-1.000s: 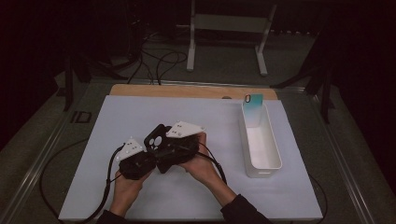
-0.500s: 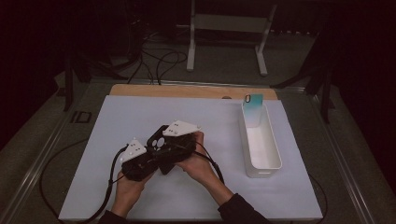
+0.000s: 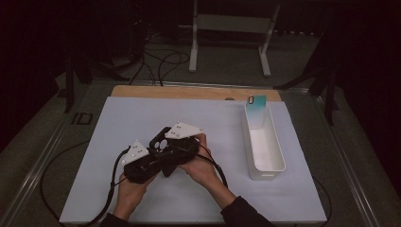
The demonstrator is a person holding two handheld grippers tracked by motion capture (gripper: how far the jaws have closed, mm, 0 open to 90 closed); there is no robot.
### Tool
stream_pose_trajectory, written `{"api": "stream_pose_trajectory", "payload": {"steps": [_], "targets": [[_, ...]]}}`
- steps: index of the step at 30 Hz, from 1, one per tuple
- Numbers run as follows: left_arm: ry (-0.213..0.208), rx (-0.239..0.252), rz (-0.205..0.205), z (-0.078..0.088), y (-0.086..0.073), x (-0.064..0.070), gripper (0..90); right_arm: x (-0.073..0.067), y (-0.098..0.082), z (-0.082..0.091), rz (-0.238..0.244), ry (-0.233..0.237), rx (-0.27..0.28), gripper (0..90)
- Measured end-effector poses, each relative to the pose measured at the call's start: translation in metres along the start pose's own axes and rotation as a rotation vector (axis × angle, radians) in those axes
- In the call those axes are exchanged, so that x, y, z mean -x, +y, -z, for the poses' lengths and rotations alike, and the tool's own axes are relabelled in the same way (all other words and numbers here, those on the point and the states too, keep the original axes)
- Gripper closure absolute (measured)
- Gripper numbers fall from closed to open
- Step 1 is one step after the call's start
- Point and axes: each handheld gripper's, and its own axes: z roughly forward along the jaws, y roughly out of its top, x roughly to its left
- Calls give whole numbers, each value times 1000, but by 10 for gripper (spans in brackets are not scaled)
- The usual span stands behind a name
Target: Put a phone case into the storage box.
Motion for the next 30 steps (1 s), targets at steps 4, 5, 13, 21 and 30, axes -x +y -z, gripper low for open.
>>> {"api": "stream_pose_trajectory", "payload": {"steps": [4,5,13,21,30], "targets": [[-13,1,-11,1,0,0,769,1,0,1,-5,-9,8,135],[-19,3,-12,1,0,0,744,2,0,1,-8,-10,12,136],[-16,-7,-16,-1,-1,1,509,4,-1,1,-13,-16,12,136],[41,2,2,2,-2,-1,287,9,-3,4,-30,-27,18,138],[76,-11,-45,5,-6,-1,159,13,-3,9,-40,-42,23,137]]}}
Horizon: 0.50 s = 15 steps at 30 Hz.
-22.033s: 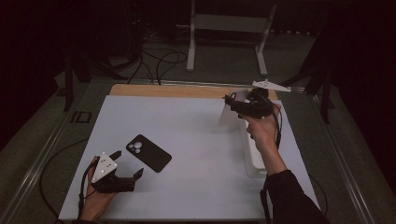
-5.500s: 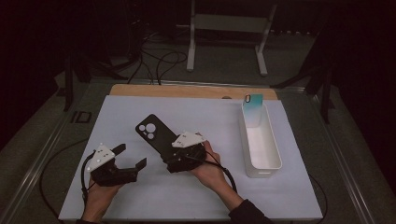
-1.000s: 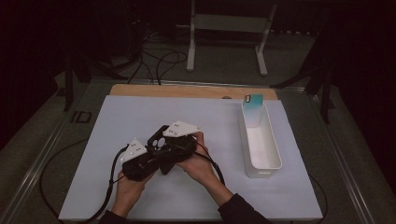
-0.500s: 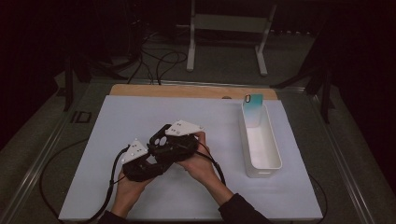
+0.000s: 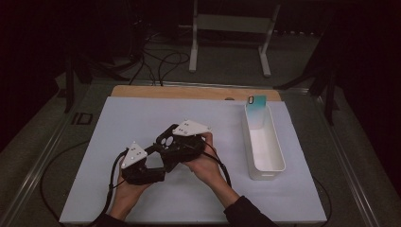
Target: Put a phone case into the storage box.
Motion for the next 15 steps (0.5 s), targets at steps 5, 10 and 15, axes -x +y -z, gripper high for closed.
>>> {"api": "stream_pose_trajectory", "payload": {"steps": [5,10,15], "targets": [[10,6,-2,2,-2,-2,140,4,0,3,-13,-10,4,138],[39,-1,-44,4,-4,-2,86,7,1,6,-20,-21,12,138],[62,-10,-62,8,-7,-4,32,10,1,8,-18,-27,15,138]]}}
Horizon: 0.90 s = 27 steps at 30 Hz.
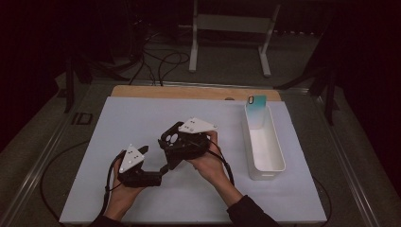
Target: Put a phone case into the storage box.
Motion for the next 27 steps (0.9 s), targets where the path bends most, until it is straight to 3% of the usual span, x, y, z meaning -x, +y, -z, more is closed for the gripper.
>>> {"api": "stream_pose_trajectory", "payload": {"steps": [12,27], "targets": [[48,-5,-6,9,-9,-11,2,4,0,2,-7,-14,-1,137],[106,-6,-13,26,-31,-31,1,12,0,7,-5,-39,0,138]]}}
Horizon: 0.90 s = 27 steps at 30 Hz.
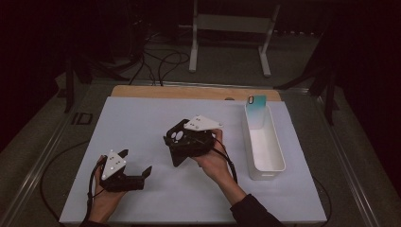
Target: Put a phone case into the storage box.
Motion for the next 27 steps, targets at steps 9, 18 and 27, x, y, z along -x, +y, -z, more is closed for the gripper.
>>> {"api": "stream_pose_trajectory", "payload": {"steps": [9,18,27], "targets": [[-8,29,-8,7,-10,-4,1,6,1,4,-18,-14,0,138],[2,24,-19,11,-19,-8,1,14,2,9,-42,-28,6,138],[8,30,-13,10,-22,-10,2,23,6,14,-48,-55,9,138]]}}
